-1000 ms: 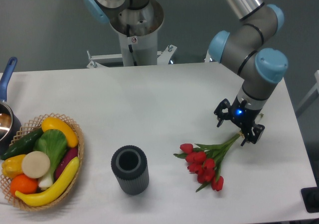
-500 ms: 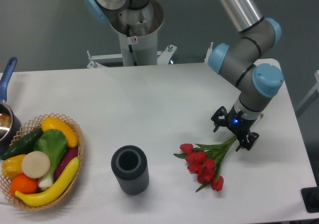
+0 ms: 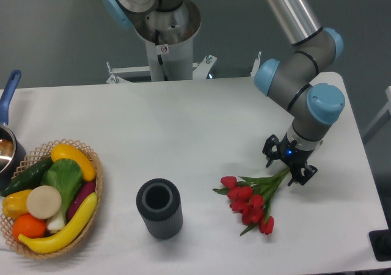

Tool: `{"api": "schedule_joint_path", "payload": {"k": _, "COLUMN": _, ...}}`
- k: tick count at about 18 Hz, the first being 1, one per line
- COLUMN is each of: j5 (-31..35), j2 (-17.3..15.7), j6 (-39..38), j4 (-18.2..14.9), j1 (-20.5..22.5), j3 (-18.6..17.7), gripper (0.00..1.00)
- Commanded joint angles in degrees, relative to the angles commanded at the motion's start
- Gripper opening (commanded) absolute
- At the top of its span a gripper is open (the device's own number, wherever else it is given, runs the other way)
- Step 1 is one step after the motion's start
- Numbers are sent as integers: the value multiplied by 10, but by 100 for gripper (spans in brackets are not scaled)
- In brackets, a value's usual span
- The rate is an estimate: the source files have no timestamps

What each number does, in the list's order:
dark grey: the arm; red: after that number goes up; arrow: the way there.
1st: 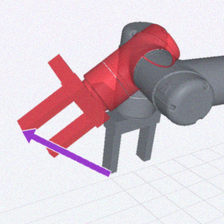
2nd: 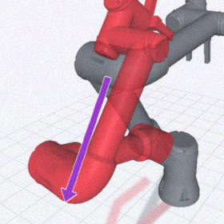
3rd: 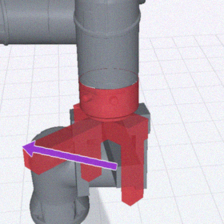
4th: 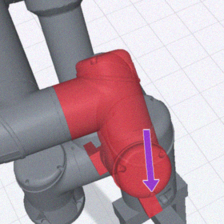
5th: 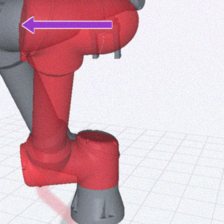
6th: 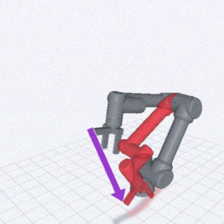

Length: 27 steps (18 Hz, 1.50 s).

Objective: Pick up the flowers from the table
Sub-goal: 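Close the gripper around the tulip stems, then lift the gripped tulip bunch up off the table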

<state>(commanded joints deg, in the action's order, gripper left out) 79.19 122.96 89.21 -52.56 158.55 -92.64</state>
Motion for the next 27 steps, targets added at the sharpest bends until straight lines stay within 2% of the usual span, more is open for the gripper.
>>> {"api": "schedule_joint_path", "payload": {"k": 3, "j5": 0, "j2": 0, "j6": -1, "j4": 0, "j1": 0, "j3": 2, "gripper": 39}}
{"api": "schedule_joint_path", "payload": {"k": 6, "j5": -1, "j2": 0, "j6": -4, "j4": 0, "j1": 4, "j3": 12, "gripper": 21}}
{"api": "schedule_joint_path", "payload": {"k": 10, "j5": -1, "j2": 0, "j6": -40, "j4": 0, "j1": 5, "j3": 24, "gripper": 6}}
{"api": "schedule_joint_path", "payload": {"k": 16, "j5": -3, "j2": -10, "j6": -48, "j4": -1, "j1": 5, "j3": 25, "gripper": 6}}
{"api": "schedule_joint_path", "payload": {"k": 18, "j5": -14, "j2": -32, "j6": -51, "j4": -1, "j1": 7, "j3": 33, "gripper": 6}}
{"api": "schedule_joint_path", "payload": {"k": 27, "j5": -228, "j2": -103, "j6": -141, "j4": 0, "j1": 18, "j3": 58, "gripper": 6}}
